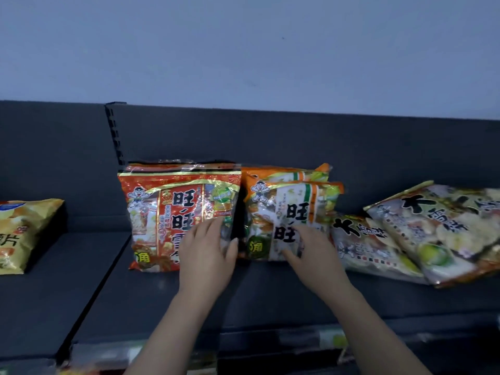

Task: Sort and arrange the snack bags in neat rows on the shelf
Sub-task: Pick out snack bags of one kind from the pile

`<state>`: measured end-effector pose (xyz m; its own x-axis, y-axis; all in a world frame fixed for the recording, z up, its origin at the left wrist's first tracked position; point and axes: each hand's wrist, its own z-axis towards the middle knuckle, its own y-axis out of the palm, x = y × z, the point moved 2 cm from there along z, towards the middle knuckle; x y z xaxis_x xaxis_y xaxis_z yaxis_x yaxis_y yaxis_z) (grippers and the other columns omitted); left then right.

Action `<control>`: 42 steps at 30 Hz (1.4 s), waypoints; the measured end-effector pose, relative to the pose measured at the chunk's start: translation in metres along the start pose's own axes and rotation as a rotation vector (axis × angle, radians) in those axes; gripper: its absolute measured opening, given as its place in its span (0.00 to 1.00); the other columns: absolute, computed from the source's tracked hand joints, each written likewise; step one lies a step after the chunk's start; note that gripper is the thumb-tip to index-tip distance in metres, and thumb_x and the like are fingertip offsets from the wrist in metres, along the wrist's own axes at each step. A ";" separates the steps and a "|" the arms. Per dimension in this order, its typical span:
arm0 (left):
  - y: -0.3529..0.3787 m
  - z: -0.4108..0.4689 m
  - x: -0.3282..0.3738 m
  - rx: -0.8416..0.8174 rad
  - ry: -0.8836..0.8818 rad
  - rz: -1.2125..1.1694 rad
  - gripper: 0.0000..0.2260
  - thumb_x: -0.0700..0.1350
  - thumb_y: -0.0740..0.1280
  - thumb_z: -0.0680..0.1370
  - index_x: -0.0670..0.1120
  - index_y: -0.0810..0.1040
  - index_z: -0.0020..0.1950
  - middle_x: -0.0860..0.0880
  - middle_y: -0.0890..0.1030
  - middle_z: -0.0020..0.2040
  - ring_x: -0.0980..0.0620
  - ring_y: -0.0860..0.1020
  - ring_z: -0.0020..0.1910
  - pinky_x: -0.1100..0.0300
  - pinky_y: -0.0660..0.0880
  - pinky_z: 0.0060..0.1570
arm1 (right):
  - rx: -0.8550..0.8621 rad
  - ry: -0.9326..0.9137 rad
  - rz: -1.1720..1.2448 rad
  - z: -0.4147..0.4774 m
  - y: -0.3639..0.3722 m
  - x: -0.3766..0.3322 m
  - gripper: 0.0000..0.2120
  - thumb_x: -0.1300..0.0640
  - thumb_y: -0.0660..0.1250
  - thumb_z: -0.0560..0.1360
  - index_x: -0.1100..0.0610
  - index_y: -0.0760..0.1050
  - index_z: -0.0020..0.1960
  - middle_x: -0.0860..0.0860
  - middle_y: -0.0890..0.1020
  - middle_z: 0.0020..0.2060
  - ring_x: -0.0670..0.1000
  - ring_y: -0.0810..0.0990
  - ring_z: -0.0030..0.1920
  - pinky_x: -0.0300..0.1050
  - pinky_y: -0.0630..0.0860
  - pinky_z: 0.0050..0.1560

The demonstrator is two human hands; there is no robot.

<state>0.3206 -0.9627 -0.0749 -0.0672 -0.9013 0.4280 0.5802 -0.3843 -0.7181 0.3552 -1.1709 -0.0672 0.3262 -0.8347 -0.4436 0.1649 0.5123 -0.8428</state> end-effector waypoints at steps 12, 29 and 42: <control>0.112 0.007 0.194 -0.157 0.163 -0.179 0.17 0.52 0.67 0.78 0.45 0.77 0.64 0.48 0.80 0.58 0.45 0.77 0.57 0.53 0.72 0.55 | 0.147 0.167 -0.238 -0.012 -0.126 0.177 0.24 0.46 0.64 0.77 0.56 0.70 0.69 0.53 0.76 0.65 0.54 0.71 0.65 0.49 0.68 0.66; 0.251 0.015 0.362 -0.582 -0.351 -0.538 0.17 0.57 0.67 0.78 0.45 0.71 0.57 0.52 0.78 0.50 0.49 0.79 0.51 0.54 0.77 0.54 | -0.054 0.478 -0.076 0.031 -0.206 0.369 0.31 0.41 0.66 0.74 0.58 0.65 0.70 0.53 0.79 0.57 0.54 0.78 0.54 0.47 0.77 0.51; 0.241 -0.024 0.331 -0.228 -0.712 -0.933 0.14 0.48 0.71 0.76 0.45 0.74 0.58 0.48 0.80 0.52 0.50 0.79 0.49 0.49 0.77 0.54 | -0.013 0.395 0.231 0.046 -0.220 0.362 0.28 0.43 0.80 0.60 0.51 0.71 0.52 0.44 0.76 0.46 0.47 0.76 0.46 0.43 0.73 0.41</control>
<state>0.4185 -1.3582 -0.1195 0.1208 0.0300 0.9922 0.3840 -0.9232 -0.0189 0.4794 -1.5766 -0.0281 -0.0274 -0.7132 -0.7004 0.1169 0.6936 -0.7108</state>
